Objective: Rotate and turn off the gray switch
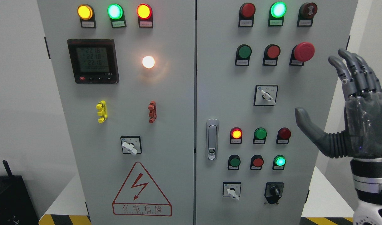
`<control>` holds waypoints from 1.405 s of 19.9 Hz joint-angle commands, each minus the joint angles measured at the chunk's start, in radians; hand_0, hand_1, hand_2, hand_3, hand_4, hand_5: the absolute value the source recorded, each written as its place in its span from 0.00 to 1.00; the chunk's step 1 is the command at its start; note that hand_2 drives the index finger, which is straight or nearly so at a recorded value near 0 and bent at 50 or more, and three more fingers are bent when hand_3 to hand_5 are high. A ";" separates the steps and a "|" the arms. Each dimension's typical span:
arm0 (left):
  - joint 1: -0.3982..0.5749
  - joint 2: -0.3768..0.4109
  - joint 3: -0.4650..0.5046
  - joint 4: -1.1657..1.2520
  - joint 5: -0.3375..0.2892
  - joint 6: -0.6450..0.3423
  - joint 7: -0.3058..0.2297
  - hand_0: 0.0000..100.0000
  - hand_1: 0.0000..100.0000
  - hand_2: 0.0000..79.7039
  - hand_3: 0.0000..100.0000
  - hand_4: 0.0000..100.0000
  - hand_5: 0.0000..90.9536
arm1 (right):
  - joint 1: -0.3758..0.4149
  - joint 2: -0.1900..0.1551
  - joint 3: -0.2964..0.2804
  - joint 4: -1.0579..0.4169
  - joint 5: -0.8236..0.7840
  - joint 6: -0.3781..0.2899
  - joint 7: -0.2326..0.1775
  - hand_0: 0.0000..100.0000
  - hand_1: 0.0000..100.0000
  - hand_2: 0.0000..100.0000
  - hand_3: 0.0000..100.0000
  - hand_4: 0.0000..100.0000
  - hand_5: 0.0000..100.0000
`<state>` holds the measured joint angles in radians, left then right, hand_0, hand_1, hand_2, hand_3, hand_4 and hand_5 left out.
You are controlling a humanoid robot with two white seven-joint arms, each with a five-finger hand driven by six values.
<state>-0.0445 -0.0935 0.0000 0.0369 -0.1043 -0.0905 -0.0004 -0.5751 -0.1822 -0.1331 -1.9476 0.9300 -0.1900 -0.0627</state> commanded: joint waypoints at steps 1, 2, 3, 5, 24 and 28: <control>0.000 0.000 0.032 0.000 0.000 0.000 0.000 0.12 0.39 0.00 0.00 0.00 0.00 | -0.002 0.000 -0.003 -0.007 0.000 0.000 -0.002 0.27 0.28 0.07 0.06 0.00 0.00; 0.000 0.000 0.032 0.000 0.000 0.000 0.000 0.12 0.39 0.00 0.00 0.00 0.00 | 0.000 0.000 -0.003 -0.007 0.000 0.000 -0.002 0.27 0.28 0.07 0.06 0.00 0.00; 0.000 0.000 0.032 0.000 0.000 0.000 0.000 0.12 0.39 0.00 0.00 0.00 0.00 | -0.002 0.000 -0.003 -0.007 0.000 0.000 -0.002 0.27 0.28 0.07 0.06 0.00 0.00; 0.000 0.000 0.032 0.000 0.000 0.000 0.000 0.12 0.39 0.00 0.00 0.00 0.00 | 0.000 0.000 -0.003 -0.007 0.001 0.000 -0.002 0.27 0.28 0.07 0.06 0.00 0.00; 0.000 0.000 0.032 0.000 0.000 0.000 0.000 0.12 0.39 0.00 0.00 0.00 0.00 | 0.009 0.036 0.042 -0.001 -0.002 0.024 0.000 0.22 0.37 0.18 0.55 0.52 0.61; 0.000 0.000 0.032 0.000 0.000 0.000 0.000 0.12 0.39 0.00 0.00 0.00 0.00 | 0.014 0.058 0.059 -0.002 -0.002 0.053 -0.002 0.19 0.37 0.21 0.63 0.68 0.84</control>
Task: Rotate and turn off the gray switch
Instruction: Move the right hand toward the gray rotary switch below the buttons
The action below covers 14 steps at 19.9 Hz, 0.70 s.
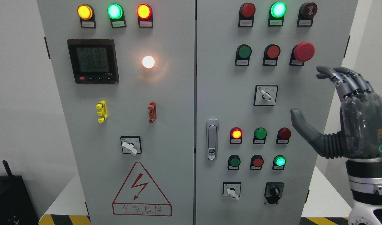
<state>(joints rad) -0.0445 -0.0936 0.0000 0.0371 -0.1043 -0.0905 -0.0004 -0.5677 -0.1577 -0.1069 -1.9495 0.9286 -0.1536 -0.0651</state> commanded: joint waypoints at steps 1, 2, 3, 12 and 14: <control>0.000 0.000 0.032 0.000 0.000 0.000 0.000 0.12 0.39 0.00 0.00 0.00 0.00 | 0.008 0.033 0.047 0.000 -0.001 0.031 0.002 0.18 0.37 0.22 0.64 0.69 0.87; 0.000 0.000 0.032 0.001 0.000 0.000 0.000 0.12 0.39 0.00 0.00 0.00 0.00 | 0.008 0.038 0.062 0.000 -0.001 0.049 0.002 0.17 0.37 0.22 0.64 0.70 0.88; 0.000 0.000 0.032 0.000 0.000 0.000 0.000 0.12 0.39 0.00 0.00 0.00 0.00 | 0.009 0.041 0.076 0.000 -0.001 0.066 0.002 0.17 0.36 0.23 0.66 0.71 0.89; 0.000 0.000 0.032 0.000 0.000 0.000 0.000 0.12 0.39 0.00 0.00 0.00 0.00 | 0.017 0.043 0.142 0.012 0.001 0.204 0.002 0.11 0.31 0.37 0.68 0.73 0.91; 0.000 0.000 0.032 0.000 0.000 0.000 0.000 0.12 0.39 0.00 0.00 0.00 0.00 | 0.016 0.049 0.148 0.023 0.004 0.227 0.002 0.09 0.29 0.40 0.68 0.73 0.91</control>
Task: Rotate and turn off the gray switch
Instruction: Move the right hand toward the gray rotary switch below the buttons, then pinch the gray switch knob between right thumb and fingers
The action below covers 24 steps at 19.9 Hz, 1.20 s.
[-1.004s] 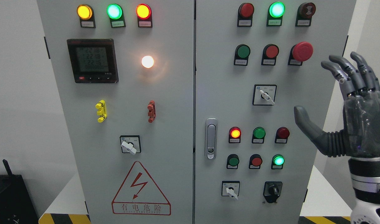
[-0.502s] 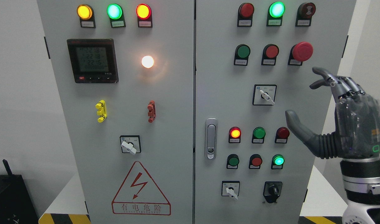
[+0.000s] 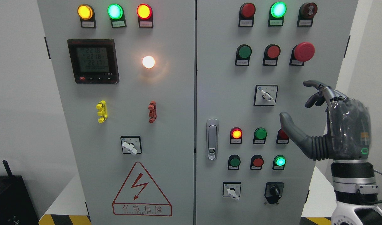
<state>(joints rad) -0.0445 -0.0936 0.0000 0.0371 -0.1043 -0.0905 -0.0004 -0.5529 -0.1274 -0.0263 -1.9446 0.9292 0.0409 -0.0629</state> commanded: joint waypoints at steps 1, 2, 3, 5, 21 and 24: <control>0.000 0.000 0.032 0.000 0.000 0.000 0.000 0.12 0.39 0.00 0.00 0.00 0.00 | -0.002 0.017 0.077 0.027 0.005 0.051 0.000 0.07 0.29 0.41 0.68 0.73 0.91; 0.000 0.000 0.032 0.000 0.000 0.000 0.000 0.12 0.39 0.00 0.00 0.00 0.00 | -0.004 0.017 0.083 0.035 0.005 0.068 0.000 0.06 0.29 0.42 0.69 0.73 0.91; 0.000 0.000 0.032 0.000 0.000 0.000 0.000 0.12 0.39 0.00 0.00 0.00 0.00 | -0.005 0.017 0.085 0.041 0.005 0.077 0.000 0.06 0.30 0.42 0.69 0.74 0.91; 0.000 0.000 0.032 0.000 0.000 0.000 0.000 0.12 0.39 0.00 0.00 0.00 0.00 | -0.005 0.017 0.085 0.049 0.005 0.077 0.000 0.04 0.30 0.42 0.69 0.74 0.91; 0.000 0.000 0.032 0.000 0.000 0.000 0.000 0.12 0.39 0.00 0.00 0.00 0.00 | -0.081 0.020 0.088 0.101 0.011 0.131 0.029 0.02 0.31 0.50 0.69 0.74 0.91; 0.000 0.002 0.032 0.000 0.000 0.000 0.000 0.12 0.39 0.00 0.00 0.00 0.00 | -0.096 0.022 0.089 0.102 0.011 0.132 0.029 0.02 0.31 0.51 0.70 0.74 0.91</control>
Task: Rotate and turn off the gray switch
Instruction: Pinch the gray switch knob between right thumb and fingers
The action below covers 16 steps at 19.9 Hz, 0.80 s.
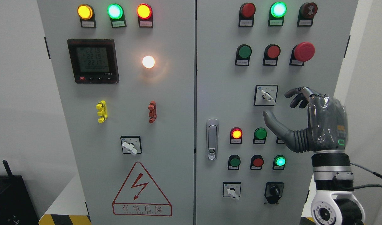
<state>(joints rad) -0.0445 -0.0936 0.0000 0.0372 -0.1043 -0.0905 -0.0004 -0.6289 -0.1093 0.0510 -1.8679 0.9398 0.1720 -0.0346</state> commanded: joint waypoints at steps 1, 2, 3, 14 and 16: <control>0.000 0.000 0.032 0.000 0.000 0.000 0.000 0.12 0.39 0.00 0.00 0.00 0.00 | -0.020 0.002 0.012 0.029 0.001 0.001 0.001 0.02 0.30 0.49 0.70 0.74 0.91; 0.000 0.000 0.032 0.000 0.000 0.000 0.000 0.12 0.39 0.00 0.00 0.00 0.00 | -0.021 0.003 0.012 0.032 0.001 0.001 0.001 0.02 0.30 0.48 0.70 0.74 0.91; 0.000 0.000 0.032 0.000 0.000 0.000 0.000 0.12 0.39 0.00 0.00 0.00 0.00 | -0.023 0.003 0.012 0.036 0.001 0.001 0.001 0.02 0.30 0.47 0.70 0.74 0.91; 0.000 0.000 0.032 0.000 0.000 0.000 0.000 0.12 0.39 0.00 0.00 0.00 0.00 | -0.034 0.003 0.032 0.046 0.002 0.021 0.001 0.02 0.32 0.48 0.77 0.76 0.92; 0.000 0.000 0.032 0.000 0.000 0.000 0.000 0.12 0.39 0.00 0.00 0.00 0.00 | -0.037 0.003 0.032 0.049 0.002 0.023 0.001 0.02 0.32 0.50 0.77 0.76 0.92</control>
<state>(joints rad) -0.0445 -0.0936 0.0000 0.0369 -0.1043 -0.0905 -0.0004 -0.6569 -0.1068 0.0699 -1.8358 0.9414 0.1904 -0.0340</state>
